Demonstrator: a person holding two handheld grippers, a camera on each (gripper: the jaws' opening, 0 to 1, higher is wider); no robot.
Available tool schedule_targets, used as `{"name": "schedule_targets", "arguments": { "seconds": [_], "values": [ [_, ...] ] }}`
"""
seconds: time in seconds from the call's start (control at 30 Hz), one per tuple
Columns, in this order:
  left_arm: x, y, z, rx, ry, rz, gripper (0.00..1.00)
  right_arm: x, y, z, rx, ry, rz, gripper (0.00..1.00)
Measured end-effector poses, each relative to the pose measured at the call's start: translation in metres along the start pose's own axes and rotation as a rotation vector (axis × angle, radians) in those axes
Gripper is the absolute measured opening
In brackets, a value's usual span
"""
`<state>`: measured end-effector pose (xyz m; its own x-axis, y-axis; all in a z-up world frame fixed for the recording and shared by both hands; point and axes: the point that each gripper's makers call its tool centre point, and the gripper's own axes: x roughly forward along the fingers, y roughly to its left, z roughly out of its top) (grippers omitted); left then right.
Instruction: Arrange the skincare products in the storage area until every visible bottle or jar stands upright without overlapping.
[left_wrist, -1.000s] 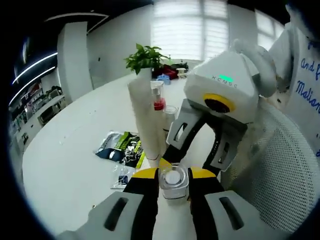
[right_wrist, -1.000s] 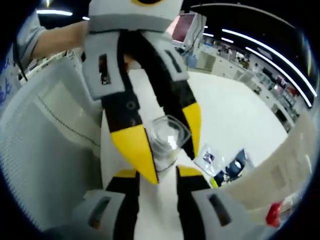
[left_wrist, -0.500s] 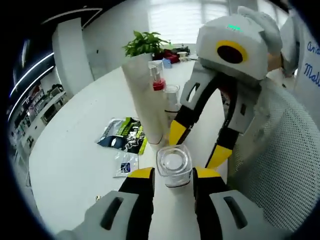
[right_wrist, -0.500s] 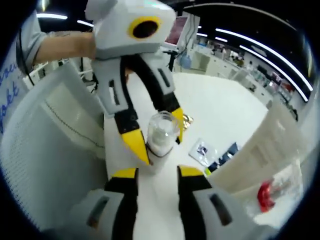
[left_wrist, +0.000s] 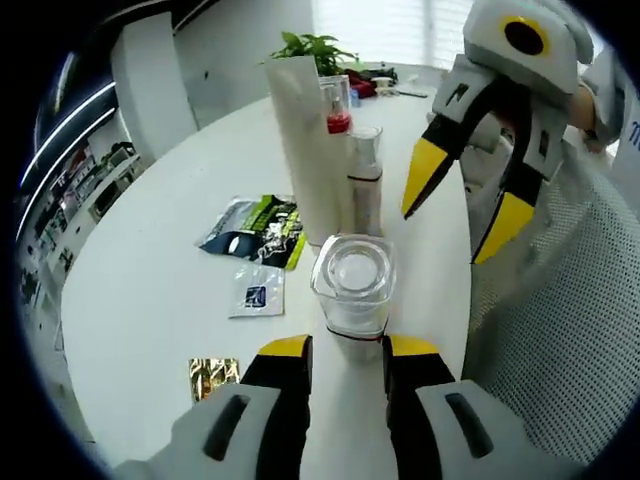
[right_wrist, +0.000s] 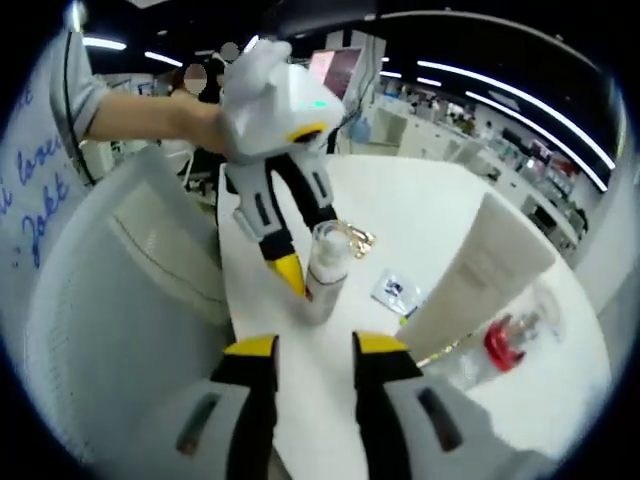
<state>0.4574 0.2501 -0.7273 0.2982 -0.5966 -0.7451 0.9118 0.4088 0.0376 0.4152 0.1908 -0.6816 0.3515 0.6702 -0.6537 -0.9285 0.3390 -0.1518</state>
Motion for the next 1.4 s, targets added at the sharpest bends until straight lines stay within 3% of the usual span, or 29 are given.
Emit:
{"name": "schedule_targets", "arguments": {
  "seconds": [0.23, 0.53, 1.0, 1.4],
  "values": [
    [0.003, 0.000, -0.004, -0.046, 0.025, -0.017, 0.16, -0.021, -0.016, -0.018, 0.072, 0.014, -0.052, 0.27],
    [0.011, -0.001, 0.002, -0.056, 0.033, -0.028, 0.11, -0.031, -0.044, -0.039, 0.149, 0.027, -0.124, 0.26],
    [0.034, -0.010, 0.027, -0.071, 0.006, -0.035, 0.11, -0.018, -0.064, -0.062, 0.230, 0.058, -0.142, 0.24],
    [0.051, -0.018, 0.045, -0.157, -0.034, -0.003, 0.12, -0.003, -0.070, -0.070, 0.263, 0.074, -0.130, 0.21]
  ]
}}
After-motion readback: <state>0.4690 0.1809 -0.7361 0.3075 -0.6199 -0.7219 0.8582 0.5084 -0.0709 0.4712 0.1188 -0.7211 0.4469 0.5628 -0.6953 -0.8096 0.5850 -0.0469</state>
